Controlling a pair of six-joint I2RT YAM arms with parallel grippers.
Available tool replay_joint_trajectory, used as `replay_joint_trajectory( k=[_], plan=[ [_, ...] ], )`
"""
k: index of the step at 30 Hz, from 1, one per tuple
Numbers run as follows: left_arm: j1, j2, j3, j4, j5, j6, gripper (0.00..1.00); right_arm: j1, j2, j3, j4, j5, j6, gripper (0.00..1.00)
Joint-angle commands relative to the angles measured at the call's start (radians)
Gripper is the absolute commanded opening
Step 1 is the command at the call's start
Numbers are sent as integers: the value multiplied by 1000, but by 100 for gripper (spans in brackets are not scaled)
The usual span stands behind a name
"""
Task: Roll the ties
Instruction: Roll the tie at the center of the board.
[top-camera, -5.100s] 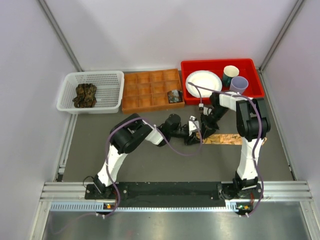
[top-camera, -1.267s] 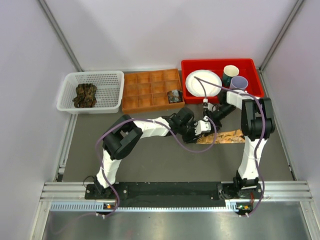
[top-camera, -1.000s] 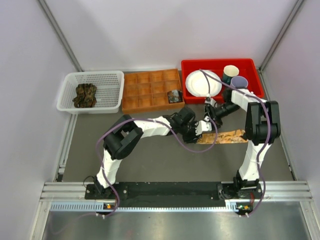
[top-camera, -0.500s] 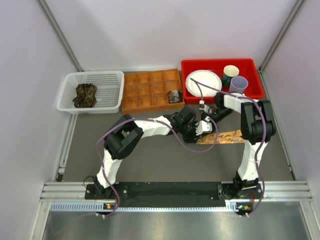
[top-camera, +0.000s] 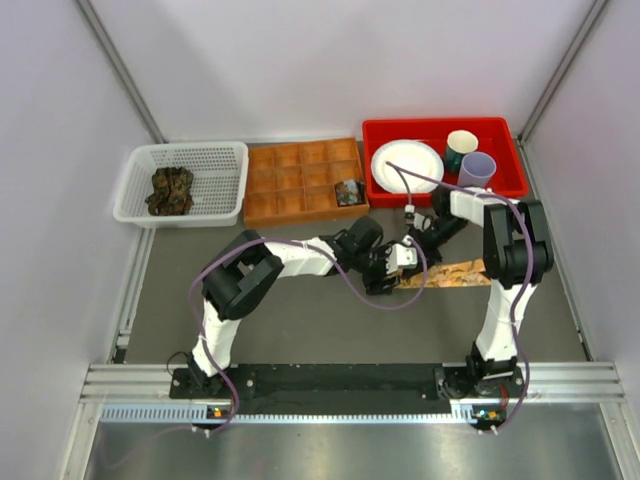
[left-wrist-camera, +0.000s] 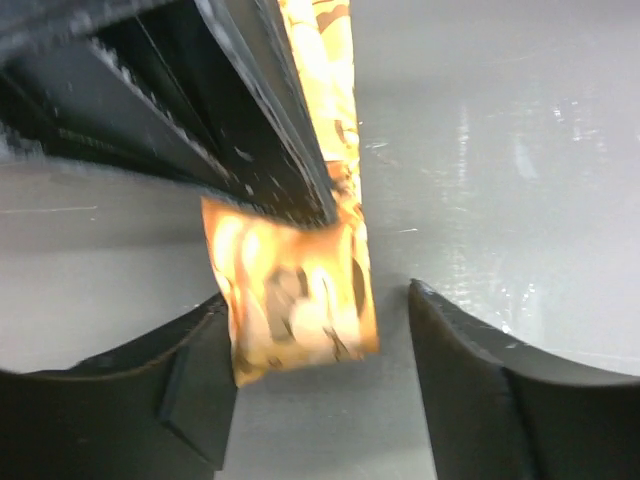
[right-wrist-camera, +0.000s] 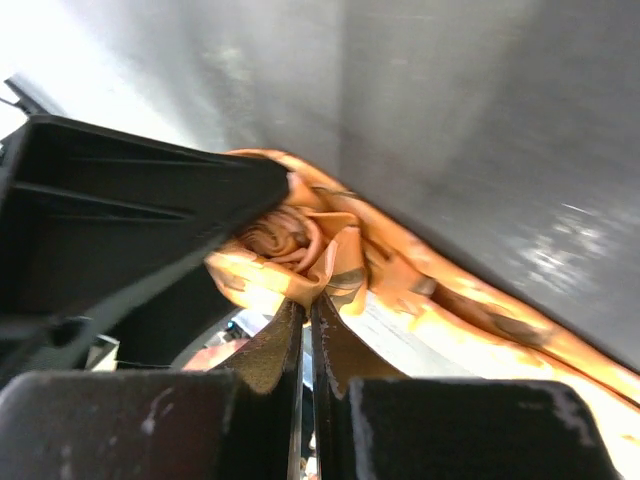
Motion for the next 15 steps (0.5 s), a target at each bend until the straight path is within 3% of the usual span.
replay_joint_trajectory(
  k=[1, 5, 11, 15],
  plan=[
    [37, 20, -105, 9, 36, -68, 71, -24, 9, -17, 73, 218, -10, 0],
    [49, 21, -118, 181, 93, -148, 80, -24, 17, 0, 76, 250, -3, 0],
    [51, 58, -192, 520, 116, -214, 82, -23, 35, 9, 73, 286, -4, 0],
    [48, 100, -204, 652, 147, -253, 81, -9, 37, 12, 69, 304, -19, 0]
  ],
)
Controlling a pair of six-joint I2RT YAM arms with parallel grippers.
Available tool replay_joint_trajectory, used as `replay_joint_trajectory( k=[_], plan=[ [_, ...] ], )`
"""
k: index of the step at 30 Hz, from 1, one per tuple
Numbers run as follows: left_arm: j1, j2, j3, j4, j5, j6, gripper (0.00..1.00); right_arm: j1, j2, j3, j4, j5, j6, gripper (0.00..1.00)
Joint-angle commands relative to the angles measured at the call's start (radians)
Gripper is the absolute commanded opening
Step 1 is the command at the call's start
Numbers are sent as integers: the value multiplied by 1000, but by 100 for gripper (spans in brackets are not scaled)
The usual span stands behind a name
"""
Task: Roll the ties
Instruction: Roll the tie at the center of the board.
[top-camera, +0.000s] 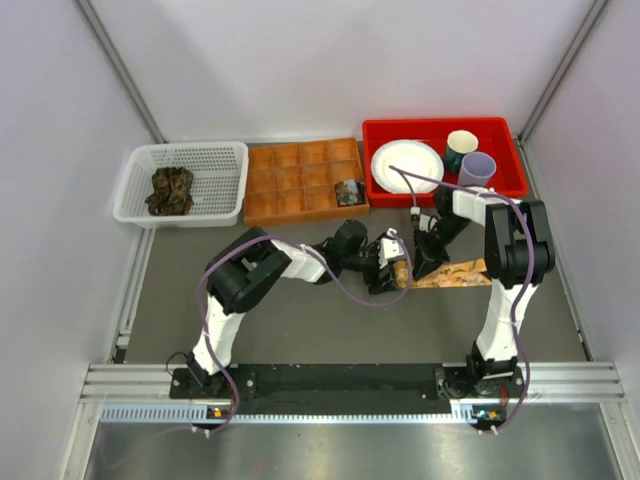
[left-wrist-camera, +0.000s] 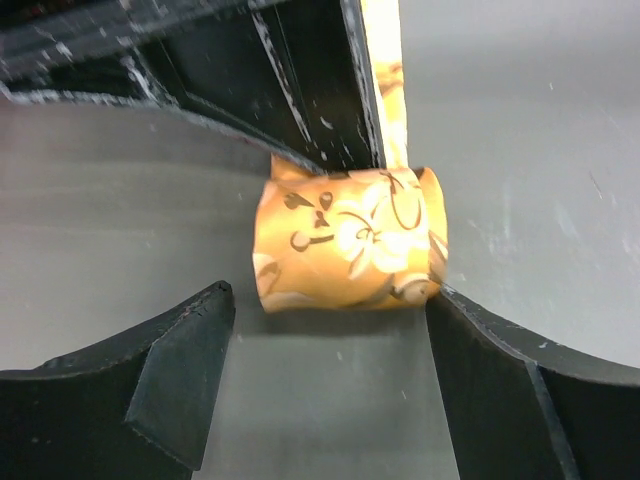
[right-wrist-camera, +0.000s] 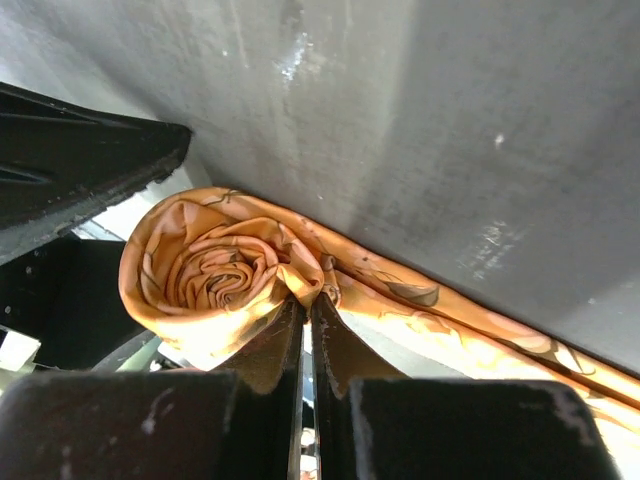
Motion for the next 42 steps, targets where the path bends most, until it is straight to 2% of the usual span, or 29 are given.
replay_joint_trajectory(
  k=[1, 10, 16, 18, 21, 23, 24, 25, 26, 27, 28, 29, 30, 33, 35, 38, 42],
  plan=[
    [0, 71, -36, 184, 38, -89, 81, 10, 38, 9, 73, 140, -39, 0],
    [-25, 171, -4, 348, 78, -205, 77, 32, 60, 12, 73, 123, -35, 0],
    [-35, 229, 34, 377, 82, -268, 63, 38, 58, 4, 75, 124, -35, 0],
    [-37, 241, 44, 370, 87, -273, 54, 41, 63, 8, 73, 123, -38, 0],
    [-38, 252, 45, 347, 76, -270, 52, 43, 68, 16, 73, 115, -36, 0],
    [-45, 240, 54, 276, 38, -222, 47, 43, 68, 19, 73, 94, -42, 0],
    [-46, 232, 76, 165, 20, -195, 44, 43, 69, 22, 64, 85, -50, 0],
    [-51, 212, 83, 97, -11, -135, 36, 44, 69, 25, 64, 72, -53, 0],
    [-49, 203, 88, 40, -26, -101, 32, 44, 66, 27, 64, 49, -55, 0],
    [-52, 195, 115, -121, -46, -66, 28, 44, 65, 28, 63, 39, -56, 0],
    [-52, 186, 129, -199, -92, -6, 22, 43, 61, 42, 55, 22, -65, 0],
    [-52, 185, 143, -263, -109, 25, 19, 41, 58, 53, 41, 5, -72, 4],
    [-51, 183, 169, -423, -123, 52, 17, 37, 55, 64, 17, -3, -88, 8],
    [-49, 166, 174, -608, -187, 135, 10, -6, 34, 108, -28, -50, -125, 27],
    [-48, 163, 177, -670, -213, 174, 6, -34, 22, 136, -88, -92, -153, 33],
    [-48, 162, 189, -750, -235, 195, 1, -97, 11, 177, -180, -174, -213, 36],
    [-57, 175, 251, -854, -255, 218, 0, -151, -46, 165, -218, -308, -265, 39]
  ],
)
